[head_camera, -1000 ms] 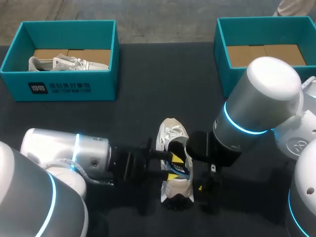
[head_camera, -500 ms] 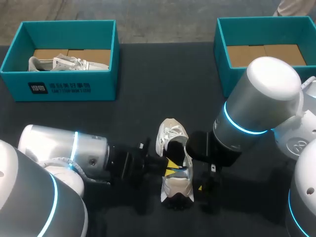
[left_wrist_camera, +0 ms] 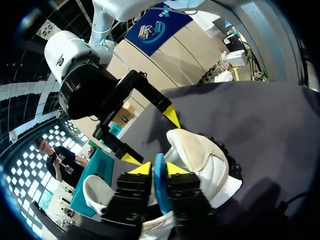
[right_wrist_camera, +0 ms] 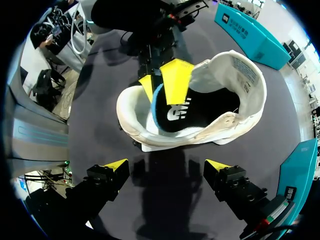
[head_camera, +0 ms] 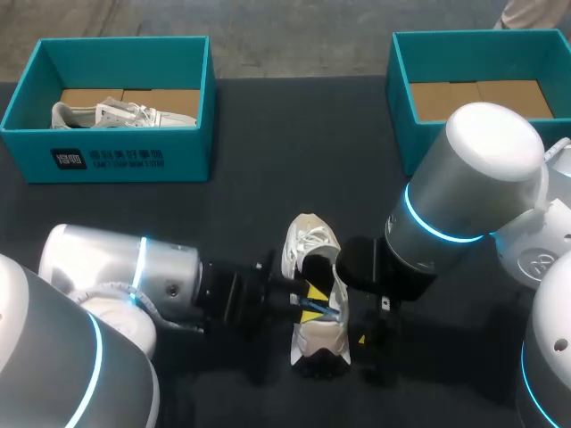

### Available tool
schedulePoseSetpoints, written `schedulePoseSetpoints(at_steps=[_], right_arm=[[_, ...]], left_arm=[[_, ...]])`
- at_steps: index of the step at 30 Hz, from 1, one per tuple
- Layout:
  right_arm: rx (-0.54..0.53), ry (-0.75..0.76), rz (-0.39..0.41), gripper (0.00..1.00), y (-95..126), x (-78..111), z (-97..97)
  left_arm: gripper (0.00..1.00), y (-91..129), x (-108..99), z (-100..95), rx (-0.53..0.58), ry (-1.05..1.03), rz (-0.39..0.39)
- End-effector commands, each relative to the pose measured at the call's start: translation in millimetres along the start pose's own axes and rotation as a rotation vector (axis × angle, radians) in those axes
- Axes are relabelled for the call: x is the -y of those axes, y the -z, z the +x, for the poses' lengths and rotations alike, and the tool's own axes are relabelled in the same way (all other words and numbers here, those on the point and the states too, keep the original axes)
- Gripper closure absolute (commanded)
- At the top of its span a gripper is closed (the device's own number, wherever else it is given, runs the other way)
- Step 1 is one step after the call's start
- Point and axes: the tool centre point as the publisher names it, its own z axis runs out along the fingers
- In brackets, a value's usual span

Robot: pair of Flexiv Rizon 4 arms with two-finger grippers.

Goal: Take the shoe out of the shoebox, open the shoe tongue, remove and reinsert the insole, then place the shoe into the shoebox

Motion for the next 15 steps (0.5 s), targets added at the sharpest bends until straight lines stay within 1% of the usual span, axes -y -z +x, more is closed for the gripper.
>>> schedulePoseSetpoints(at_steps=[1,6,9,12,14,15], right_arm=[[0.003,0.0,-0.001,0.0,-0.8,0.9,1.3],[0.003,0.0,-0.001,0.0,-0.8,0.9,1.3],[0.003,0.0,-0.001,0.0,-0.8,0.9,1.3],[0.003,0.0,-0.001,0.0,-0.8,0.9,1.3],[0.003,0.0,-0.001,0.0,-0.8,0.9,1.3],[0.003,0.0,-0.001,0.0,-0.8,0.9,1.3]], left_arm=[[0.56,8.3,7.0,-3.3,0.0,-0.017,-0.012],[0.51,14.4,13.2,-6.6,-0.003,-0.029,-0.016],[0.5,17.0,14.1,-6.9,-0.011,-0.033,-0.023],[0.44,21.1,14.2,-8.0,-0.018,-0.036,-0.031],[0.38,24.7,14.0,-8.5,-0.027,-0.04,-0.042],[0.37,26.5,14.0,-8.6,-0.028,-0.04,-0.044]])
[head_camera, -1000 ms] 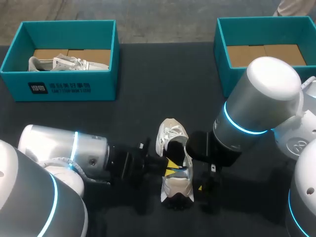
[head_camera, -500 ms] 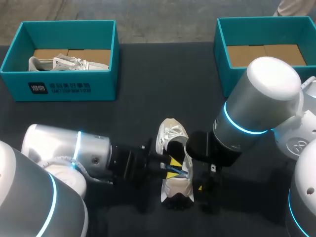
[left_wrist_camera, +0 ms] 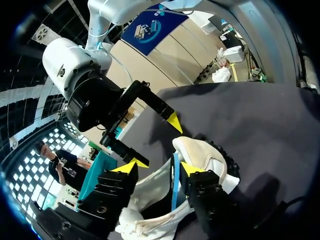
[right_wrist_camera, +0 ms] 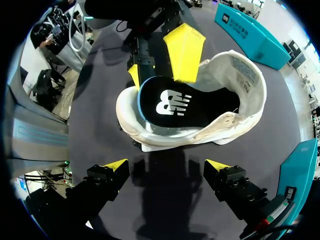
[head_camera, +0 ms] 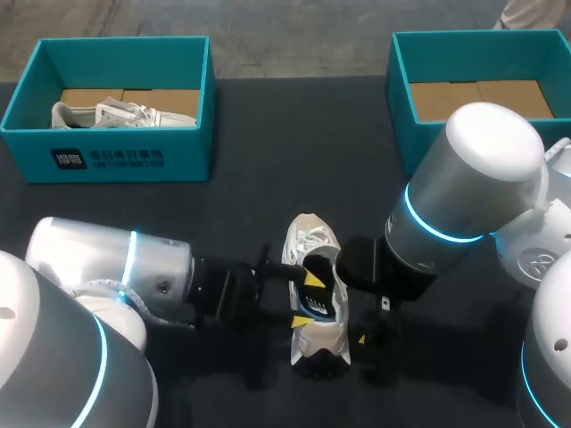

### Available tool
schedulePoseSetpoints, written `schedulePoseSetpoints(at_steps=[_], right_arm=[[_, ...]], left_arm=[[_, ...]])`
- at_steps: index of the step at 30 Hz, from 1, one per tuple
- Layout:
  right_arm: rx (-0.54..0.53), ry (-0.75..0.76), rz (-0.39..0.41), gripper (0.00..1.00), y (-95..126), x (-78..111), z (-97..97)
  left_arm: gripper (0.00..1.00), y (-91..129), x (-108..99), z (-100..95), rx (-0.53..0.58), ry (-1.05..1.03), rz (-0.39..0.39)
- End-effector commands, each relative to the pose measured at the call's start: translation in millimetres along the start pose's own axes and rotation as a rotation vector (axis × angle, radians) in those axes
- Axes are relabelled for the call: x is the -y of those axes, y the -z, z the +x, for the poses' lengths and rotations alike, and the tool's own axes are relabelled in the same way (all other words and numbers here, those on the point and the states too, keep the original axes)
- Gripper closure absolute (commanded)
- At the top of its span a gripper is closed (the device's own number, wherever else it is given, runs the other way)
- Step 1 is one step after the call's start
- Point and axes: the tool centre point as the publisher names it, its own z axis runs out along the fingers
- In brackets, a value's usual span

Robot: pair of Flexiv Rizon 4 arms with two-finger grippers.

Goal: Take the shoe out of the shoebox, open the shoe tongue, remove and reinsert the insole, then place the shoe into the shoebox

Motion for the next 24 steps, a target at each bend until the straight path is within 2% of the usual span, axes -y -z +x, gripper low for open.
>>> schedulePoseSetpoints(at_steps=[1,3,6,12,17,24], right_arm=[[0.003,0.0,-0.001,0.0,-0.8,0.9,1.3],[0.003,0.0,-0.001,0.0,-0.8,0.9,1.3],[0.003,0.0,-0.001,0.0,-0.8,0.9,1.3],[0.003,0.0,-0.001,0.0,-0.8,0.9,1.3],[0.003,0.0,-0.001,0.0,-0.8,0.9,1.3],[0.003,0.0,-0.001,0.0,-0.8,0.9,1.3]], left_arm=[[0.35,12.3,4.1,-1.7,-0.021,-0.001,-0.014],[0.34,17.1,4.5,-2.4,-0.026,-0.006,-0.024],[0.38,25.8,6.7,-2.9,-0.039,-0.017,-0.034],[0.35,46.6,9.5,-5.3,-0.069,-0.035,-0.063],[0.28,65.5,12.2,-3.0,-0.173,-0.036,-0.08],[0.34,83.5,12.5,-7.0,-0.319,-0.069,-0.124]])
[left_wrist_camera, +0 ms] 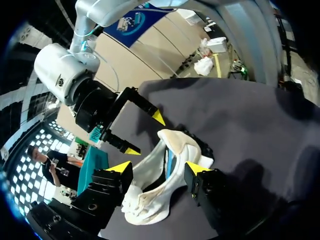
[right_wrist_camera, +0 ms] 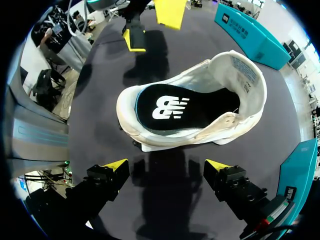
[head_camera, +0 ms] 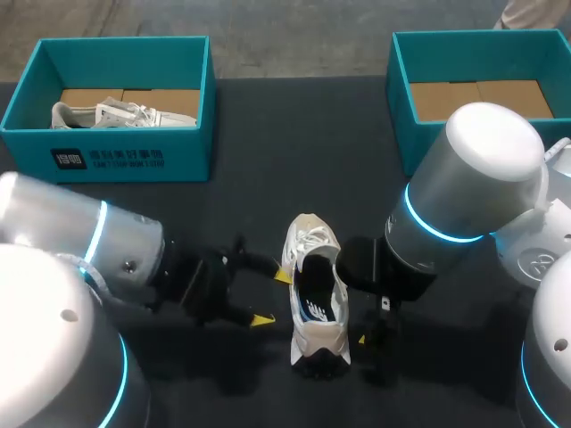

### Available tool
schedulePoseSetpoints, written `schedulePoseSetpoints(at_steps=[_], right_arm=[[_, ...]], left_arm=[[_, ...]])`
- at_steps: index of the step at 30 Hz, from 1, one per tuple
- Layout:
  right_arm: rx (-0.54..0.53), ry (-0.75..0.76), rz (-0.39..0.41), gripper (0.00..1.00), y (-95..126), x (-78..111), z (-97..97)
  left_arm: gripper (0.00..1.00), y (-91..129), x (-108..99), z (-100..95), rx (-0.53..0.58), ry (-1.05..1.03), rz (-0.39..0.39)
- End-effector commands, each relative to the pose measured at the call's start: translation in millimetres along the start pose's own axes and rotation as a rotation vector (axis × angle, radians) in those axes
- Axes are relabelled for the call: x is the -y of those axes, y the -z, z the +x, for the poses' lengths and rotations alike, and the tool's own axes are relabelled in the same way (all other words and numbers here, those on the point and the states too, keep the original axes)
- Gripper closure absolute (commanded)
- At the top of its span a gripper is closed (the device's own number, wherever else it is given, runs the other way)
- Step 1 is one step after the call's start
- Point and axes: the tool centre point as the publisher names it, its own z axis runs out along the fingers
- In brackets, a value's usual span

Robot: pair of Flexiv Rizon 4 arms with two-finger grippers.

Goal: Take the shoe out of the shoebox, open the shoe tongue, remove and reinsert the insole, then place the shoe into the shoebox

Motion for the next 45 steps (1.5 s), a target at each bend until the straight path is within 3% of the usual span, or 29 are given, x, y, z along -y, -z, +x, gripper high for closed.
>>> schedulePoseSetpoints(at_steps=[1,8,14,20,27,32,38,42,44,45], right_arm=[[0.003,0.0,-0.001,0.0,-0.8,0.9,1.3],[0.003,0.0,-0.001,0.0,-0.8,0.9,1.3],[-0.012,0.018,-0.025,0.0,12.8,37.4,-6.3],[0.003,0.029,-0.022,0.0,32.8,68.0,-15.4],[0.014,0.033,0.027,0.0,53.7,105.8,-29.2],[0.001,0.088,0.042,0.0,66.7,138.0,-41.6],[0.001,0.088,0.042,0.0,66.7,138.0,-41.6],[0.001,0.088,0.042,0.0,66.7,138.0,-41.6],[0.001,0.088,0.042,0.0,66.7,138.0,-41.6],[0.001,0.088,0.042,0.0,66.7,138.0,-41.6]], left_arm=[[0.34,29.8,4.7,-7.8,-0.155,-0.012,-0.009],[0.37,47.2,9.0,-7.5,-0.244,-0.044,-0.01],[0.34,59.8,9.8,-4.0,-0.342,-0.058,-0.024],[0.43,63.0,15.3,-1.8,-0.436,-0.076,-0.02],[0.44,60.6,19.9,-8.2,-0.52,-0.088,-0.032],[0.39,57.6,23.4,-12.3,-0.592,-0.095,-0.027],[0.4,58.4,24.0,-19.5,-0.703,-0.102,-0.003],[0.55,57.9,21.0,-31.3,-0.743,-0.124,-0.005],[0.73,57.7,20.1,-37.0,-0.779,-0.131,-0.009],[0.72,57.7,19.3,-39.8,-0.798,-0.138,-0.015]])
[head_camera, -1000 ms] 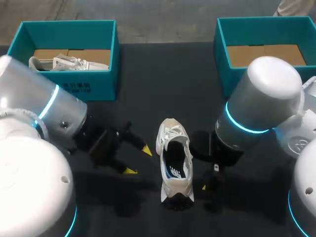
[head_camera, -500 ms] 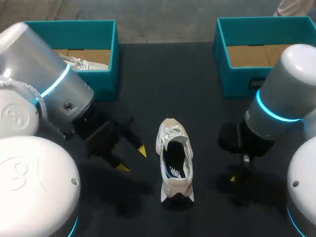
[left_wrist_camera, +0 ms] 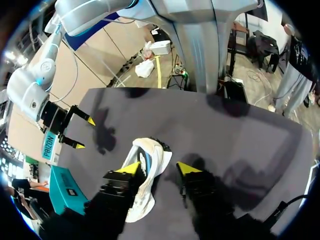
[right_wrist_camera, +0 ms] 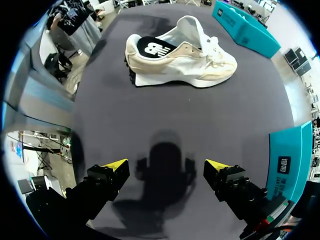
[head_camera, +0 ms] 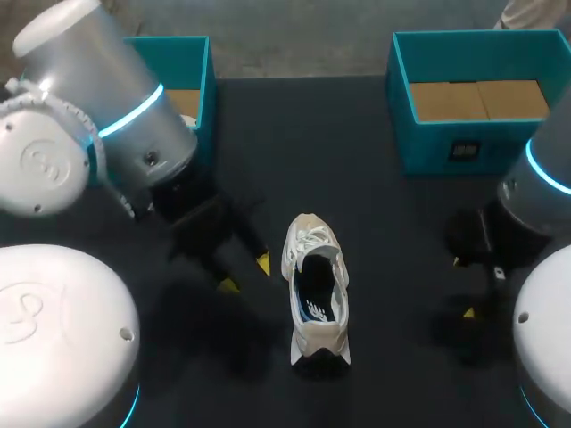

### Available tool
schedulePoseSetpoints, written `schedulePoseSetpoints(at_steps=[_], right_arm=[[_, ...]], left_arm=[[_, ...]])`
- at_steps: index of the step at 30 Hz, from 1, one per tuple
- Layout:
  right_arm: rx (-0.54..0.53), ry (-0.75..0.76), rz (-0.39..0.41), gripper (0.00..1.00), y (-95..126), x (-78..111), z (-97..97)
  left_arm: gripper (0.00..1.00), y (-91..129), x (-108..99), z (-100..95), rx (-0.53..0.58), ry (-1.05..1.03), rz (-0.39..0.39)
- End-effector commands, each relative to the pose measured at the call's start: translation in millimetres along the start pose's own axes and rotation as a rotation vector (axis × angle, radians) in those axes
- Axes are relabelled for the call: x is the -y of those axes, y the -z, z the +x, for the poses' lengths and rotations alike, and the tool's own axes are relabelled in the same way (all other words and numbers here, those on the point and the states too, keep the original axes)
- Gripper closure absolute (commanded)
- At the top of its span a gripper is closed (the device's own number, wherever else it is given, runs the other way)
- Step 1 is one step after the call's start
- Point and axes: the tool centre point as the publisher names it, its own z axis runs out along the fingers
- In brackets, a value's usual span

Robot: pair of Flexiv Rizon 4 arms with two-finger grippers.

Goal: Take the shoe out of the shoebox, open the shoe tongue, remove and reinsert the insole, then place the shoe into the shoebox

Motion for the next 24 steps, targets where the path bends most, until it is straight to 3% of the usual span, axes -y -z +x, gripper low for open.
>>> schedulePoseSetpoints(at_steps=[1,2,3,21,24], right_arm=[[0.007,0.002,-0.008,0.0,2.8,4.1,5.3],[0.007,0.002,-0.008,0.0,2.8,4.1,5.3],[0.007,0.002,-0.008,0.0,2.8,4.1,5.3],[0.007,0.002,-0.008,0.0,2.8,4.1,5.3],[0.007,0.002,-0.008,0.0,2.8,4.1,5.3]], left_arm=[[0.74,2.6,-7.5,-15.3,-0.271,-0.009,-0.011],[0.84,3.6,-8.8,-17.9,-0.29,-0.015,-0.019],[1.0,4.2,-9.8,-20.3,-0.3,-0.02,-0.023],[1.0,3.1,-10.2,-25.3,-0.296,-0.058,-0.038],[1.0,-1.9,-10.9,-35.2,-0.344,-0.186,-0.045]])
